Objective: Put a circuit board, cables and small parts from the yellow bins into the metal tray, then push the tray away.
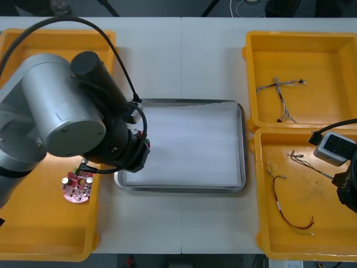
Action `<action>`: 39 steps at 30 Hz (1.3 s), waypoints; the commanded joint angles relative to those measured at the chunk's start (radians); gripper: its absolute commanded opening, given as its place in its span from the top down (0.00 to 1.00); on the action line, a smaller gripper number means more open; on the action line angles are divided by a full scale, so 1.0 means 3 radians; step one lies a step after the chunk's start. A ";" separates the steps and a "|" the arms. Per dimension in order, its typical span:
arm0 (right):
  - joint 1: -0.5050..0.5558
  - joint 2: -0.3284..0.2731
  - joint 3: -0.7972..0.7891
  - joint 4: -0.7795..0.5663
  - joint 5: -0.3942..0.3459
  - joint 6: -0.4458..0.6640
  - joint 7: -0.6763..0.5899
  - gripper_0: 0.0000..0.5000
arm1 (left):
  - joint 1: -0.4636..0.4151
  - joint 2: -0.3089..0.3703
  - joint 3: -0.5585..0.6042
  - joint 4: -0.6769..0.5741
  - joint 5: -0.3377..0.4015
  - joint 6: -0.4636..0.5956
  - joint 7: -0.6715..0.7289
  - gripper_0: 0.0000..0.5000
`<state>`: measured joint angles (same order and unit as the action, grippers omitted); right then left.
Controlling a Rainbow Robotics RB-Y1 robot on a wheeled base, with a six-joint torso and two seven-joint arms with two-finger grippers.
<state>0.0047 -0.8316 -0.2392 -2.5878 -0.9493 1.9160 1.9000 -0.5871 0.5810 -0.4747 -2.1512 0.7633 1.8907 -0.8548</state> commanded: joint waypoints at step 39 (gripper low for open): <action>-0.0164 -0.0184 -0.0103 -0.0100 -0.0205 0.0013 -0.0131 1.00 | -0.0262 -0.0173 -0.0826 0.0661 -0.0412 -0.0780 0.0375 0.00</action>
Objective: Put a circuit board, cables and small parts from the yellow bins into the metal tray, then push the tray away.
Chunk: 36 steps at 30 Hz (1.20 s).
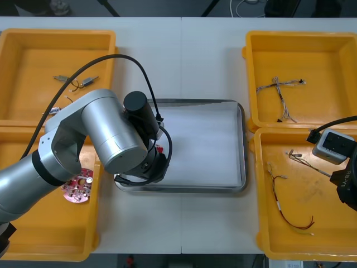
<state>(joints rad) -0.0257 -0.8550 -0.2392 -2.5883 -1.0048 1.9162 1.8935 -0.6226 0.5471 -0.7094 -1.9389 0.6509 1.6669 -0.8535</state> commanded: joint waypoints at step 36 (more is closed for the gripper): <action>-0.0789 -0.0198 0.0445 -0.0099 -0.0102 0.0012 -0.0145 1.00 | -0.0599 0.0094 0.1485 -0.0251 0.0484 0.0843 0.0600 0.00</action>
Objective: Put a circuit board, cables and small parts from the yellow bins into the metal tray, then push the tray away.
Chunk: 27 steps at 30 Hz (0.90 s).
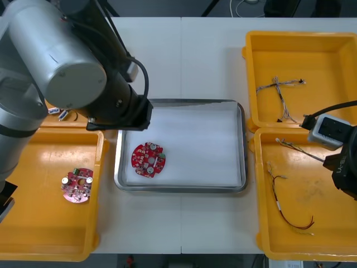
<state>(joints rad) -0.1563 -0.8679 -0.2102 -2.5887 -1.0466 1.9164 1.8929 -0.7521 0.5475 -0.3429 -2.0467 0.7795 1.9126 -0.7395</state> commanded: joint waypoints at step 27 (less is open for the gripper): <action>-0.2276 0.0592 0.2444 0.1072 0.0610 0.0012 -0.0107 1.00 | -0.0566 0.0445 0.1332 0.1965 -0.0691 0.0024 0.0189 0.00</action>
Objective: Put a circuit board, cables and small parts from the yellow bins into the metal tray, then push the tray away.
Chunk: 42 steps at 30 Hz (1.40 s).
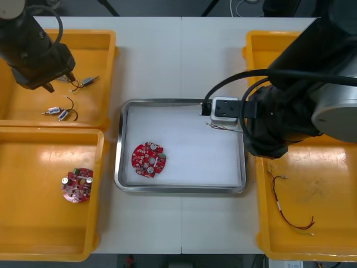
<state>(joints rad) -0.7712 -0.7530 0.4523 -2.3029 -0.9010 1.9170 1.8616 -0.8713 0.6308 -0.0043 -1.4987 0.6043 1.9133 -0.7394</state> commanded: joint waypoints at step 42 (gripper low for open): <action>-0.0027 0.0516 0.1642 0.1234 0.0835 -0.1256 -0.0003 0.87 | -0.0169 0.0162 -0.0026 0.1560 -0.0158 -0.1029 0.0317 0.00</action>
<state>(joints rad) -0.7966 -0.6096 0.9384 -1.9258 -0.6603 1.5480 1.8638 -0.8728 0.6469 0.0113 -1.0425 0.5678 1.6277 -0.7289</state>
